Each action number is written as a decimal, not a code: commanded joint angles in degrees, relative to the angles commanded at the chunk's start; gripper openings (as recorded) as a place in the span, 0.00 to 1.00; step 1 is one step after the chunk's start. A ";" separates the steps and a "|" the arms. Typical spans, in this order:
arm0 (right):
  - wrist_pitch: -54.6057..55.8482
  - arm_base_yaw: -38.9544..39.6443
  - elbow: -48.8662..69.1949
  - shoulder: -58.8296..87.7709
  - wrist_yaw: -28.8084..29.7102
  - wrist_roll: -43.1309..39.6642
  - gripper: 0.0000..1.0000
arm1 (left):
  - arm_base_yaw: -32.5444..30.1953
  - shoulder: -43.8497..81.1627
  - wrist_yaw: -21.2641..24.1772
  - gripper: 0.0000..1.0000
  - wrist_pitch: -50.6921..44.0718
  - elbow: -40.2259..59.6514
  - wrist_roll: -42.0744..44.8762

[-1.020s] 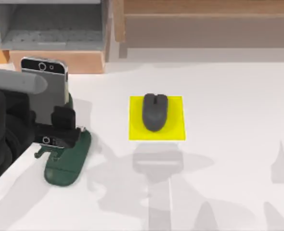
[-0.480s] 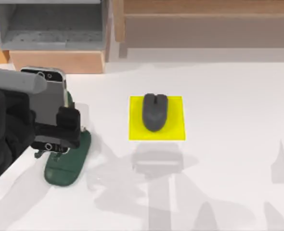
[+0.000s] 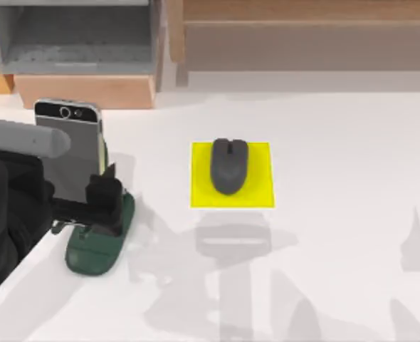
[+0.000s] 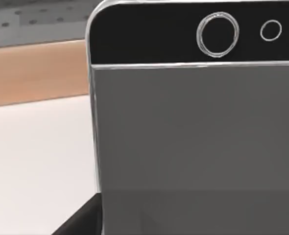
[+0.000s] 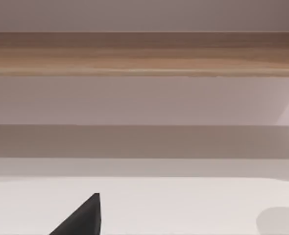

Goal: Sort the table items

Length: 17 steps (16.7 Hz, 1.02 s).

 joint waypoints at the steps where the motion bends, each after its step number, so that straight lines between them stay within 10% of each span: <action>1: 0.00 0.00 0.00 0.00 0.00 0.00 1.00 | -0.74 -1.64 -0.50 1.00 -0.23 -0.58 -0.17; 17: 0.00 0.00 0.00 0.00 0.00 0.00 1.00 | -0.51 -3.20 -1.16 1.00 -6.00 0.40 -0.85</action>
